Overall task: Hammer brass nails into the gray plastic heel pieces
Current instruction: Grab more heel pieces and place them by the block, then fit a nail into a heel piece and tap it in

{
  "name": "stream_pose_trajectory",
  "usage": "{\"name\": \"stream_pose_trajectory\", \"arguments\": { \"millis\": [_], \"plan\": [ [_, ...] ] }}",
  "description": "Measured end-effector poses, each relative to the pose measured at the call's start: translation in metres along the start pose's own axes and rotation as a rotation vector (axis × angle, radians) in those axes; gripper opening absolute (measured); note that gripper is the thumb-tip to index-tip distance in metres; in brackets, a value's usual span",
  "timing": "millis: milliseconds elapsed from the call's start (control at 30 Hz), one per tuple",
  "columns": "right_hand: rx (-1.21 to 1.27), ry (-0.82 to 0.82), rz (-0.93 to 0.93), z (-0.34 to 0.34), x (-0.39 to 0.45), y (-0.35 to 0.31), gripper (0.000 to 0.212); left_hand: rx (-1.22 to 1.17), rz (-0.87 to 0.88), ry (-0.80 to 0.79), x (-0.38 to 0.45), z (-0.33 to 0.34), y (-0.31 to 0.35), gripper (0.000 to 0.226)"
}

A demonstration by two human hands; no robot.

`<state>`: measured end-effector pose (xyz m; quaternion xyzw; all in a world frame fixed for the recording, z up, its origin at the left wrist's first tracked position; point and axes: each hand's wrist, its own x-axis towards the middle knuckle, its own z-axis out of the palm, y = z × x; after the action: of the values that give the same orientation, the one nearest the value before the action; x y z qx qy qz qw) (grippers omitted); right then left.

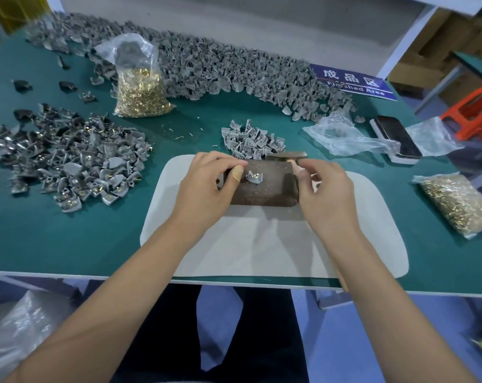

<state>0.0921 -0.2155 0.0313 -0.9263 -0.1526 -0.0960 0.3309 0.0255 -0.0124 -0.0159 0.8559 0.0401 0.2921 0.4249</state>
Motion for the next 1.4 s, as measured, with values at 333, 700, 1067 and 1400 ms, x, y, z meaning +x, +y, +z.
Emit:
{"name": "stream_pose_trajectory", "arguments": {
  "millis": [333,700,1067,1400],
  "plan": [
    [0.049,0.078,-0.148,0.043,-0.021,-0.026,0.031,-0.014,0.029,-0.037,-0.001,-0.002,0.005,0.015],
    [0.053,0.219,-0.238,0.059,-0.031,-0.017,0.019,-0.005,0.027,-0.045,0.0,-0.004,0.007,0.01],
    [0.23,0.201,-0.208,0.057,-0.029,-0.01,0.012,0.015,0.079,-0.035,0.0,-0.003,0.007,0.011],
    [0.115,0.241,-0.322,0.057,-0.032,-0.029,0.012,0.002,0.075,0.076,-0.007,-0.014,0.007,0.002]
  ]
}}
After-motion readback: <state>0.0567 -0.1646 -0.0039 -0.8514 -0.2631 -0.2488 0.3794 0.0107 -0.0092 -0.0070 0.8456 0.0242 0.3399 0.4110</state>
